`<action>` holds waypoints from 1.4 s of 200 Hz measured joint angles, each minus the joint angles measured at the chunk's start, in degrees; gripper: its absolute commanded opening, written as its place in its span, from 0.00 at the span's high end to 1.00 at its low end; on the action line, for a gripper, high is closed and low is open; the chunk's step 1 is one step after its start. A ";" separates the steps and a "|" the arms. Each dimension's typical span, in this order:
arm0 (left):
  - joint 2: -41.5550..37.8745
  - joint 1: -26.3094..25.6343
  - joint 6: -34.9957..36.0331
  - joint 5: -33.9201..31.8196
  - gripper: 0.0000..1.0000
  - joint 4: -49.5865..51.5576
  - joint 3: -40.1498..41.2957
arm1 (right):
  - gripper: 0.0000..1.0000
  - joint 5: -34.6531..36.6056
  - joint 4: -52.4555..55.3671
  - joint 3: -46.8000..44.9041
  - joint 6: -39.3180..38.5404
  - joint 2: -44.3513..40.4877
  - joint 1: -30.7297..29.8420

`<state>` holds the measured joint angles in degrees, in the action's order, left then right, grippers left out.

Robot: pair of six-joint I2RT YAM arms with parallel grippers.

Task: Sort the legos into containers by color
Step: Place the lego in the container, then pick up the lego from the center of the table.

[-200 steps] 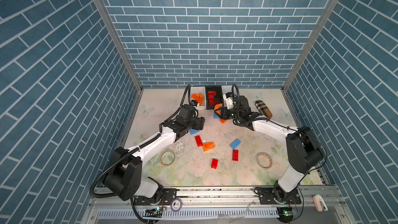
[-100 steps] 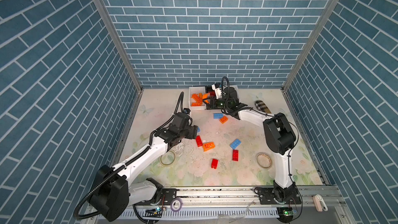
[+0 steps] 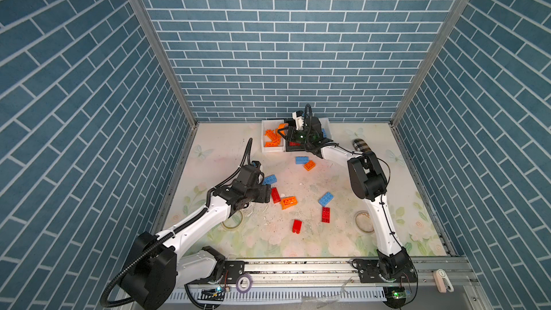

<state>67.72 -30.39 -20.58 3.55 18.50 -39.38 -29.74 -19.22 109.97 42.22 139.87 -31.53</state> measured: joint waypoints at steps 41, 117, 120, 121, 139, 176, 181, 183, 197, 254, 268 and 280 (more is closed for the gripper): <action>-0.02 -0.48 0.26 2.58 0.23 -0.42 0.83 | 0.67 0.33 5.55 11.54 0.02 6.36 0.31; 0.85 -1.66 2.25 4.70 0.25 -0.22 0.17 | 0.51 1.05 12.15 19.12 -0.09 10.99 0.37; 0.94 -1.75 2.40 4.85 0.25 -0.20 0.07 | 0.51 1.05 12.24 19.21 -0.22 10.99 0.37; 0.96 -1.77 2.43 4.90 0.25 -0.17 0.04 | 0.50 1.05 12.28 19.23 -0.26 10.99 0.37; 1.51 -2.29 3.43 5.51 0.25 0.11 -0.70 | 0.44 1.22 13.22 19.96 -0.59 11.02 0.37; 2.19 -3.28 6.27 6.40 0.25 0.98 -2.80 | 0.39 1.36 15.23 21.51 -1.11 11.02 0.37; 2.32 -3.43 6.80 6.62 0.25 1.07 -3.10 | 0.38 1.36 15.39 21.53 -1.14 11.02 0.37; 2.34 -3.50 6.99 6.71 0.25 1.09 -3.19 | 0.38 1.33 15.43 21.55 -1.14 11.02 0.37; 2.64 -4.33 8.85 7.06 0.25 1.62 -4.28 | 0.38 1.22 15.85 21.53 -1.33 11.02 0.42; 7.19 -8.24 17.94 6.56 0.25 4.98 -9.90 | 0.37 -0.85 16.06 15.56 -2.21 6.69 0.59; 7.96 -8.94 19.85 6.10 0.25 5.51 -10.25 | 0.37 -1.60 15.78 12.24 -2.23 4.00 0.74; 8.87 -9.73 21.20 5.29 0.25 6.12 -10.86 | 0.37 -2.29 15.37 9.46 -2.27 1.49 0.81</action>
<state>76.60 -40.12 0.62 8.84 24.62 -50.24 -32.03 -3.86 119.44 39.94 141.36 -30.72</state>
